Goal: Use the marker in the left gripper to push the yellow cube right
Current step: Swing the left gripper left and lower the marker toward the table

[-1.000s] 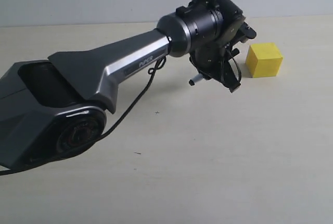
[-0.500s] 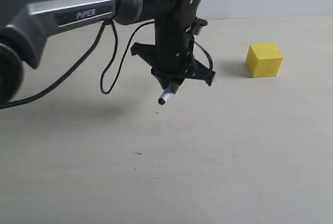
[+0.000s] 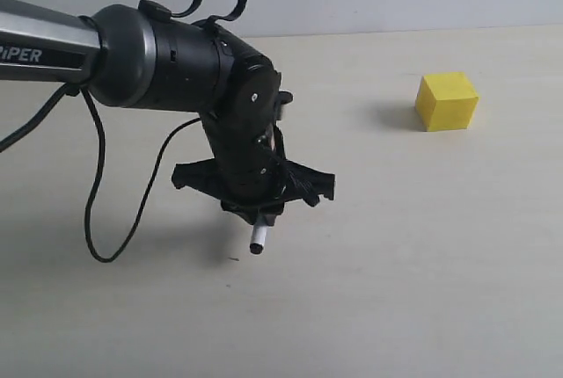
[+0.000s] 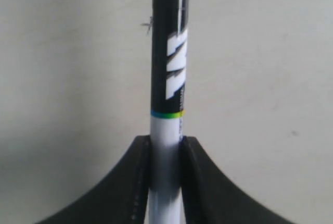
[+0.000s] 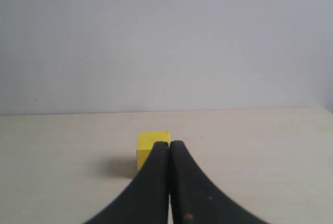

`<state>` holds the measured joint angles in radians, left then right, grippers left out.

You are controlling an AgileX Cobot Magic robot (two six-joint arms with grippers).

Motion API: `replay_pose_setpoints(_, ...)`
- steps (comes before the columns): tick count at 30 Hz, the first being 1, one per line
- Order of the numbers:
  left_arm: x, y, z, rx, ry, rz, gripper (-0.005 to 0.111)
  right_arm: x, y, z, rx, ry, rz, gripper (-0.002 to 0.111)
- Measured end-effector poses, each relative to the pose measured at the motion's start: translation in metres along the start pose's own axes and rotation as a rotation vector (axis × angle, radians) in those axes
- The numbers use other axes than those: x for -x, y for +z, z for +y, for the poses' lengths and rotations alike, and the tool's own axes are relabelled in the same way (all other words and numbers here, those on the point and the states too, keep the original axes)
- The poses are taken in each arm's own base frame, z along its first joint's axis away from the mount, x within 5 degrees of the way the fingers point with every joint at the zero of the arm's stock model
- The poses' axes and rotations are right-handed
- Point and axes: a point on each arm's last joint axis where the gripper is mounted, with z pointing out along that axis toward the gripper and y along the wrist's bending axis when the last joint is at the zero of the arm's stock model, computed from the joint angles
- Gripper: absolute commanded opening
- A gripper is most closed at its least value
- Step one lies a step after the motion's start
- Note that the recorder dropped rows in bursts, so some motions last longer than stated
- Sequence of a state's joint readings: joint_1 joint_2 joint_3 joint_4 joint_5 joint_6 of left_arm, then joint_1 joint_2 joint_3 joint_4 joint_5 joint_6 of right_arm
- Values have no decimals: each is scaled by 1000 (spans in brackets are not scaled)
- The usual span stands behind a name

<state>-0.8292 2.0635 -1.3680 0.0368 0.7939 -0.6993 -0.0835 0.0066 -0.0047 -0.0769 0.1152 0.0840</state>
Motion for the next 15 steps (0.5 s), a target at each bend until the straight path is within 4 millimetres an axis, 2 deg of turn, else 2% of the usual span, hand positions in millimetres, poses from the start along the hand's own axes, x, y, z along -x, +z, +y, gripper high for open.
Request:
replay_pose_setpoints(3,7,1,10,-7,-168,6,0,0,0,0,0,0,0,0)
replay_pose_setpoints(6,13,2,16,-16,-204,-4,0,0,0,0,0,0,0,0)
replay_pose_setpoints(10,16,2,14,-48,-219,-22,0,0,0,0,0,0,0,0)
replay_pose_setpoints(15,15,16,11,-62,-228,-11,0,0,0,0,0,0,0,0)
